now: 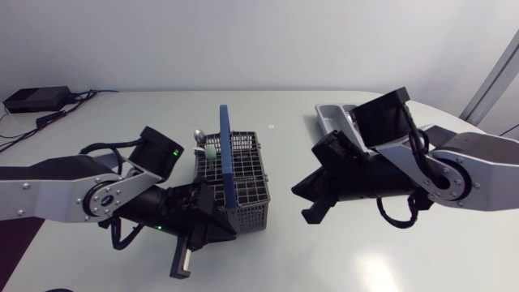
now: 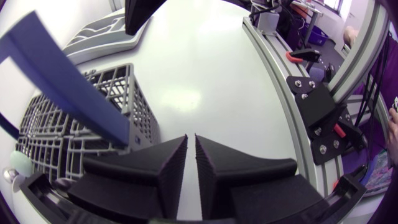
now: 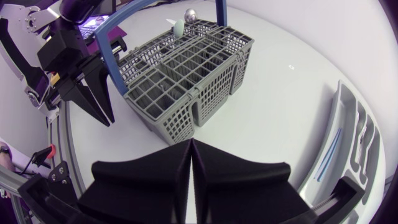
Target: Unload the cutlery basket into the drawer organizer.
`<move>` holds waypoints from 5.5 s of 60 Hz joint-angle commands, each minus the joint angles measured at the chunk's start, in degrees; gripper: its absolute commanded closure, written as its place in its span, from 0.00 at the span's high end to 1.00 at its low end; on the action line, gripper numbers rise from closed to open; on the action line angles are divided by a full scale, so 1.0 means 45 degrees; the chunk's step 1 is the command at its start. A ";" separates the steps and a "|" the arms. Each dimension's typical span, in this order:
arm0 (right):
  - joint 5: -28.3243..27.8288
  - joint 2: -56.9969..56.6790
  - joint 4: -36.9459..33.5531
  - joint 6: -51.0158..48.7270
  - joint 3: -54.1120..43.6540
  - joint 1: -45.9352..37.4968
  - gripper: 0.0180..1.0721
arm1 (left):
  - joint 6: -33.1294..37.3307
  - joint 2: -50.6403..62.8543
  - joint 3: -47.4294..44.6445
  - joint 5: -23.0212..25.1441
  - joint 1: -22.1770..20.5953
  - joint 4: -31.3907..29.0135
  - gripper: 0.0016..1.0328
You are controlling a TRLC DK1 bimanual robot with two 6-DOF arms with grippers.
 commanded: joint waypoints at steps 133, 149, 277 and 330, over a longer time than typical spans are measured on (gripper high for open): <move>-0.0200 0.2461 0.1005 -0.0783 0.0462 -0.1891 0.05 | -0.3779 0.5474 0.4438 -0.0654 0.5771 0.5959 0.19; -0.0220 0.2286 0.0888 -0.0744 0.0052 -0.1755 0.05 | -0.4228 0.6841 0.6059 0.0948 0.5146 0.5295 0.19; 0.0444 0.2715 0.0380 0.0897 0.1732 -0.0954 0.05 | -0.1747 0.0982 -0.0152 0.2315 0.5439 0.3478 0.19; 0.1811 -0.0156 -0.0206 0.0682 0.0540 -0.1618 0.06 | -0.1982 -0.0092 -0.0269 0.2315 0.6689 0.3224 0.20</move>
